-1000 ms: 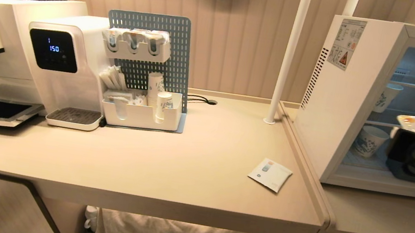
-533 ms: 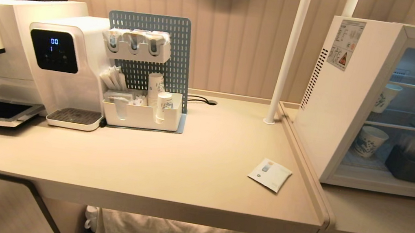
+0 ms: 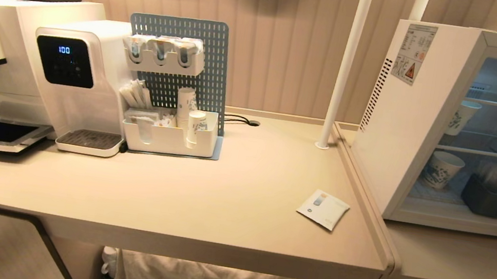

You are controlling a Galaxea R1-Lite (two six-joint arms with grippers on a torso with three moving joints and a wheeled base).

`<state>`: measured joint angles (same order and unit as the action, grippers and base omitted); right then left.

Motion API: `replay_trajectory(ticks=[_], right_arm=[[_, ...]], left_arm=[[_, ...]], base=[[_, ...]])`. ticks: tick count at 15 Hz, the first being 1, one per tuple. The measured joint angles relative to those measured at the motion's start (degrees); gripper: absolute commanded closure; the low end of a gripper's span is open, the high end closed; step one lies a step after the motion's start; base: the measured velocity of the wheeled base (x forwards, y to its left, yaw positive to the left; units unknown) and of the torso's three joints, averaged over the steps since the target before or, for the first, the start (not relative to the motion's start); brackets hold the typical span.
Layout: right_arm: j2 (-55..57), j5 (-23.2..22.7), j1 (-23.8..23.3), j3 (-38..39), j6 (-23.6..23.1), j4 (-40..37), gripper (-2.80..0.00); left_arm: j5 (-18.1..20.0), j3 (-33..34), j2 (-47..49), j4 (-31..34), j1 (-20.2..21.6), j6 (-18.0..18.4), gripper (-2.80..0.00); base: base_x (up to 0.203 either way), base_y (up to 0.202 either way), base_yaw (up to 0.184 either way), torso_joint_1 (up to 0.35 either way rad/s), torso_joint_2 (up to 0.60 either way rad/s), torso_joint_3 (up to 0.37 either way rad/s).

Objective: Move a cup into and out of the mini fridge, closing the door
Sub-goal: Put the yoghurt in the freezer

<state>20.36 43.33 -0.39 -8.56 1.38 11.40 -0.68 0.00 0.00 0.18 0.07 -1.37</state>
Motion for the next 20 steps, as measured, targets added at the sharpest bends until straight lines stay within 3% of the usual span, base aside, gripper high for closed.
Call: replay_trajectory(ticks=[2, 5, 8, 11, 15, 18, 20], right_arm=[[-7.7, -8.8, 0.2, 2.7, 0.2, -0.4, 0.0], [-16.6, -27.8, 0.5, 7.1, 1.7, -1.1, 0.0], [-19.5, -41.7, 0.5, 8.4, 0.4, -8.4, 0.0], [-20.3, -43.1, 0.5, 8.5, -1.3, -11.0, 0.0], [-20.5, -44.1, 0.5, 8.5, -7.3, -12.4, 0.0], [-20.5, -43.6, 0.5, 8.5, -2.8, -12.5, 0.0], [-20.5, -43.5, 0.5, 8.5, -2.6, -12.4, 0.0]], left_arm=[[0.0, 0.0, 0.0, 0.0, 0.0, 0.0, 0.0], [0.0, 0.0, 0.0, 0.0, 0.0, 0.0, 0.0], [0.0, 0.0, 0.0, 0.0, 0.0, 0.0, 0.0], [0.0, 0.0, 0.0, 0.0, 0.0, 0.1, 0.0], [0.0, 0.0, 0.0, 0.0, 0.0, 0.2, 0.0], [0.0, 0.0, 0.0, -0.1, 0.0, 0.4, 0.0], [0.0, 0.0, 0.0, -0.1, 0.0, 0.3, 0.0]], base=[[0.0, 0.0, 0.0, 0.0, 0.0, 0.0], [0.0, 0.0, 0.0, 0.0, 0.0, 0.0], [0.0, 0.0, 0.0, 0.0, 0.0, 0.0], [0.0, 0.0, 0.0, 0.0, 0.0, 0.0], [0.0, 0.0, 0.0, 0.0, 0.0, 0.0], [0.0, 0.0, 0.0, 0.0, 0.0, 0.0], [0.0, 0.0, 0.0, 0.0, 0.0, 0.0]])
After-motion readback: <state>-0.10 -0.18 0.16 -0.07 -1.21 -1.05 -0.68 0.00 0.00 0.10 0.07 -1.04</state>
